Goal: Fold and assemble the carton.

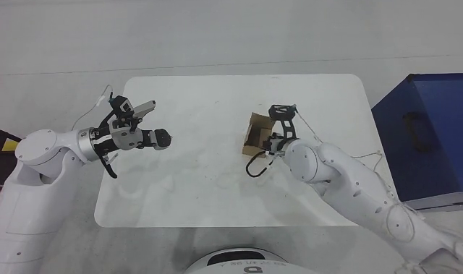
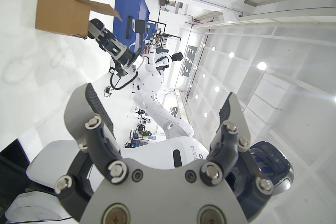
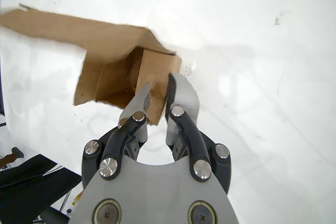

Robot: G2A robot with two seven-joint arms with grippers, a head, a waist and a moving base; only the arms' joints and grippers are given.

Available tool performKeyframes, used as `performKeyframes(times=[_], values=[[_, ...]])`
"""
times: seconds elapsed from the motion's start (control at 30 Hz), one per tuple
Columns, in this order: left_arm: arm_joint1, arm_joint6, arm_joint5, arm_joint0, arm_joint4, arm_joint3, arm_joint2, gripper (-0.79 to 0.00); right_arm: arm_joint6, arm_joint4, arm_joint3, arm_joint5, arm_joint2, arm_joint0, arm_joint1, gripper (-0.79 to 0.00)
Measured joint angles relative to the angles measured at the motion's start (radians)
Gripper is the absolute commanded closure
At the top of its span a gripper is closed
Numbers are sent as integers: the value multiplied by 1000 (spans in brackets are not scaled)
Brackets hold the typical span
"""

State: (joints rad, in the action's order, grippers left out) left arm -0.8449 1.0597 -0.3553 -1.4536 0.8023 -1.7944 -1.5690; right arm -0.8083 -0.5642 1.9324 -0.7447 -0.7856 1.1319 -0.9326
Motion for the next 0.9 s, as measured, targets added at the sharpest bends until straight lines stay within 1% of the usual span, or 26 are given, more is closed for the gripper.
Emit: performKeyframes(times=[0.1,0.13,0.2,0.3,0.4,0.5,0.53,0.6,0.63,0.7,0.73,0.8,0.83,0.9], values=[[6,24,-46,-10,-93,-25,37,-785,-6,65,26,18,-49,34,4,-385],[11,39,-64,-6,-158,-32,52,-785,11,105,27,26,-76,51,5,-391],[19,62,-69,9,-268,-35,74,-785,53,173,24,42,-123,81,5,-391],[25,97,-33,52,-426,-21,130,-785,151,312,7,99,-206,141,1,-391],[16,115,33,132,-524,21,230,-785,249,418,-26,167,-261,197,-4,-400],[-12,99,105,249,-581,98,371,-785,320,489,-54,221,-284,231,-11,-391],[-28,85,132,303,-603,135,434,-785,338,512,-62,241,-290,240,-14,-388],[-55,63,170,385,-636,194,529,-785,356,535,-72,263,-298,249,-16,-388],[-75,45,194,437,-649,237,589,-785,364,544,-76,275,-303,255,-18,-388],[-105,21,214,509,-661,302,672,-785,372,557,-81,288,-310,262,-19,-385],[-126,6,219,553,-666,345,722,-785,374,567,-85,294,-314,267,-21,-385],[-157,-12,228,612,-673,405,789,-785,378,585,-87,303,-319,272,-23,-379],[-177,-24,235,646,-668,445,827,-785,382,602,-89,314,-323,275,-25,-376],[-207,-46,242,691,-666,500,876,-785,388,622,-94,328,-328,279,-28,-376]])
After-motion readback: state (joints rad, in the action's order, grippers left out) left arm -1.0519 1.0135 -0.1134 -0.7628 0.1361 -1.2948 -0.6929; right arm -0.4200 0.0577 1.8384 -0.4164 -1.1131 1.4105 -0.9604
